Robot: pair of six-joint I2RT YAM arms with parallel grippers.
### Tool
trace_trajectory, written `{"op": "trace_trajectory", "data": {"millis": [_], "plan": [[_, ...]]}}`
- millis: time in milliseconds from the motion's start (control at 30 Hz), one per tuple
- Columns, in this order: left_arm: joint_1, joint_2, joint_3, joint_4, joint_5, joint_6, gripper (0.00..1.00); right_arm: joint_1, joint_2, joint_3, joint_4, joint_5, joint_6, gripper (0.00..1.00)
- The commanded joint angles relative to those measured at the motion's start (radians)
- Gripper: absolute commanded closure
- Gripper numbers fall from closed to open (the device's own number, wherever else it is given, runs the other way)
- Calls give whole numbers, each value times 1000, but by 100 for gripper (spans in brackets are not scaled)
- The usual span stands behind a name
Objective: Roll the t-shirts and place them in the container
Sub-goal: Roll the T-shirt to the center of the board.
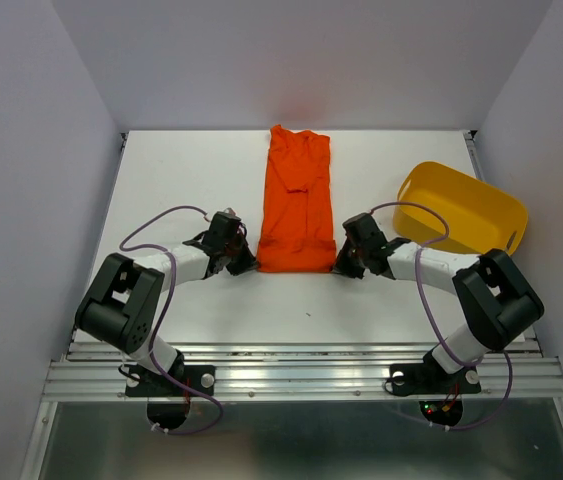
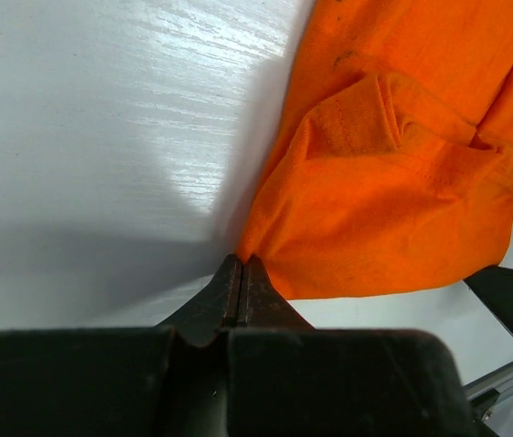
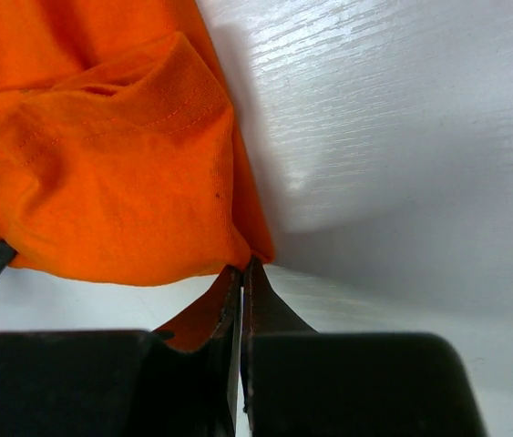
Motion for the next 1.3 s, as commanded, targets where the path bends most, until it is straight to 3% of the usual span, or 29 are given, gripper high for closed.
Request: {"op": "trace_trajectory", "data": {"millis": [0,633,867,1267], "plan": [[0,-62,-9,-54,-3,5,100,-7,-37,-8,42,-13,-20,99],[-42,-362,-221,-169,29,-90,100,73,-243,-172,4,-33,40,99],[-42,-430,-159,-260,-6,-105,100,73,-288,-109,-62,-19,21,99],[-37,-315,23,-318,-45,-67,100,73,-222,12,-92,24,-14,99]]}}
